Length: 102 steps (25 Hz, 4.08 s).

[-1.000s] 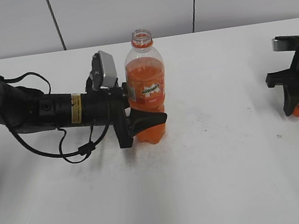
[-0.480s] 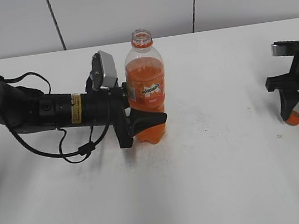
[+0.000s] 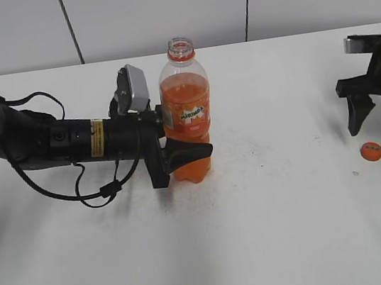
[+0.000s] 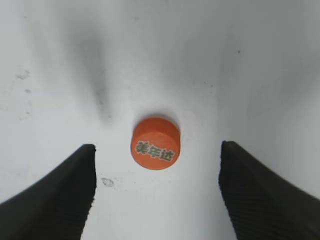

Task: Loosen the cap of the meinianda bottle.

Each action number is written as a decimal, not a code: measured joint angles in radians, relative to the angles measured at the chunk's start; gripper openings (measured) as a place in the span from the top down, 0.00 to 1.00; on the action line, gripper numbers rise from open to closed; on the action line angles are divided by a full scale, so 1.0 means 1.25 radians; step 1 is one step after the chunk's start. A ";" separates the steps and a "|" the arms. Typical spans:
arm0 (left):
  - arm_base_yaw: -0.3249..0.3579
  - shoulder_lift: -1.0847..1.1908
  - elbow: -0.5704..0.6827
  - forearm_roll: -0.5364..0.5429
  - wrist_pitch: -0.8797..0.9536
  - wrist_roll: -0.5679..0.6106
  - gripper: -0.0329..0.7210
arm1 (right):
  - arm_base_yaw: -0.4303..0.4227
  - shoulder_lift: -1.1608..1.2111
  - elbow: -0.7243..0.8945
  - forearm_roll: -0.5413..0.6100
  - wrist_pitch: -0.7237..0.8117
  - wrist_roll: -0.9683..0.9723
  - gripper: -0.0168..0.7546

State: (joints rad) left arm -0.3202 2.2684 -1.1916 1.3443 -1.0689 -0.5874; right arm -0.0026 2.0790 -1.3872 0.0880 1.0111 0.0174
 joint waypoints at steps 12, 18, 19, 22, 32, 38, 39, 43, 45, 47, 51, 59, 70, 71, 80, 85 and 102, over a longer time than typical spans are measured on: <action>0.000 0.000 0.000 -0.006 -0.001 0.000 0.36 | 0.000 0.000 -0.144 0.004 0.094 0.000 0.23; 0.000 0.000 0.000 -0.014 -0.030 -0.014 0.16 | 0.000 0.000 -0.157 0.004 0.109 0.000 0.23; 0.000 0.000 0.000 -0.014 -0.035 -0.017 0.15 | 0.000 0.000 -0.158 0.004 0.110 0.000 0.23; 0.000 -0.002 0.000 -0.014 -0.043 -0.026 0.15 | 0.000 0.000 -0.158 0.004 0.112 0.000 0.23; 0.008 -0.107 0.000 -0.007 -0.045 -0.054 0.17 | 0.000 0.000 -0.158 0.004 0.116 0.001 0.23; 0.029 -0.187 0.000 0.018 -0.045 -0.111 0.17 | 0.000 0.000 -0.159 0.005 0.138 0.001 0.23; 0.031 -0.203 0.000 0.024 -0.045 -0.124 0.17 | 0.000 0.000 -0.162 0.005 0.144 0.001 0.23; 0.031 -0.267 0.000 0.038 -0.046 -0.156 0.17 | 0.000 0.000 -0.194 0.005 0.158 0.002 0.23; 0.031 -0.299 0.000 0.038 -0.046 -0.179 0.17 | 0.000 0.000 -0.217 0.005 0.169 0.002 0.23; 0.031 -0.334 0.000 0.038 -0.046 -0.202 0.17 | 0.000 0.000 -0.244 0.006 0.169 0.002 0.23; 0.031 -0.415 0.000 0.039 0.010 -0.242 0.17 | 0.000 0.000 -0.283 0.008 0.169 0.002 0.23; 0.029 -0.576 0.000 0.040 0.639 -0.284 0.17 | 0.000 -0.005 -0.311 0.018 0.169 0.002 0.23; 0.031 -0.577 0.001 -0.680 1.257 0.066 0.17 | 0.000 -0.037 -0.314 0.022 0.169 -0.023 0.23; 0.031 -0.577 -0.003 -0.733 1.296 0.108 0.17 | 0.000 -0.037 -0.314 0.023 0.169 -0.026 0.23; 0.071 -0.577 -0.085 -0.895 1.755 0.280 0.18 | 0.000 -0.167 -0.202 0.023 0.165 -0.058 0.23; 0.078 -0.591 -0.078 -0.913 1.822 0.323 0.19 | 0.000 -0.330 -0.010 0.023 0.165 -0.089 0.23; 0.078 -1.116 0.346 -0.964 1.794 0.340 0.21 | 0.000 -0.952 0.505 0.026 0.135 -0.168 0.23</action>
State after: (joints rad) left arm -0.2229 0.8730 -0.7585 0.1388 1.1733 -0.1620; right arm -0.0026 0.8884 -0.7564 0.1199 1.1798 -0.1924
